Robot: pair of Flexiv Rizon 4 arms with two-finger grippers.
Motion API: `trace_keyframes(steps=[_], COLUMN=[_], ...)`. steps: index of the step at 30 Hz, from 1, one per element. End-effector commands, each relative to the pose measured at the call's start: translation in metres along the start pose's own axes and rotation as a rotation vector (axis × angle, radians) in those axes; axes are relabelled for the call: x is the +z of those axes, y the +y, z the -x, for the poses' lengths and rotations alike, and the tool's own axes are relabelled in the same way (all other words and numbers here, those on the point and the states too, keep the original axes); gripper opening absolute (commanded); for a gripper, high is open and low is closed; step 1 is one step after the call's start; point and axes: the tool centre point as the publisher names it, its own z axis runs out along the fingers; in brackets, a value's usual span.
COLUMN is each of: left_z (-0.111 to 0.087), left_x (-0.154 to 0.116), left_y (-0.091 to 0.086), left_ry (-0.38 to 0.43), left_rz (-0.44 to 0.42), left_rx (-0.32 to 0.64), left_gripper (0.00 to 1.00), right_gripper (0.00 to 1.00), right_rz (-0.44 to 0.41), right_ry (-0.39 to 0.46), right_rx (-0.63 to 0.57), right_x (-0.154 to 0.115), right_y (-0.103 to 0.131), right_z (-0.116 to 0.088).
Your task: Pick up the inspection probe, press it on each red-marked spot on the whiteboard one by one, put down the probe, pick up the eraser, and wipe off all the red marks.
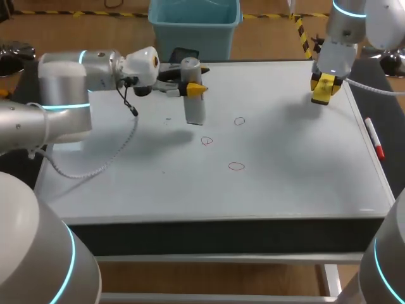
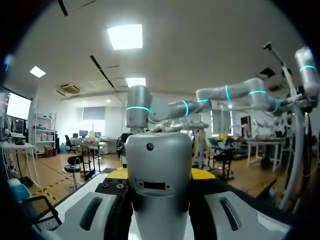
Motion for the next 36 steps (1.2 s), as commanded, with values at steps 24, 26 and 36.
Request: trace_keyframes(steps=[24,26,36], left_z=[-0.027,-0.027,-0.026], left_x=[0.021,0.022,0.025], left_y=[0.035,0.037,0.045], left_ry=[-0.023,-0.021,-0.001], left_rz=[0.025,0.026,0.023], left_rx=[-0.065,-0.065,-0.066], left_gripper=[0.00,0.00,0.00], right_gripper=[0.00,0.00,0.00], right_rz=[-0.002,-0.002,-0.002], right_ry=[0.004,0.004,0.004], right_rx=[-0.002,-0.002,-0.002], right_x=[-0.001,-0.001,-0.001], right_y=[0.000,0.000,0.000], right_z=[0.000,0.000,0.000])
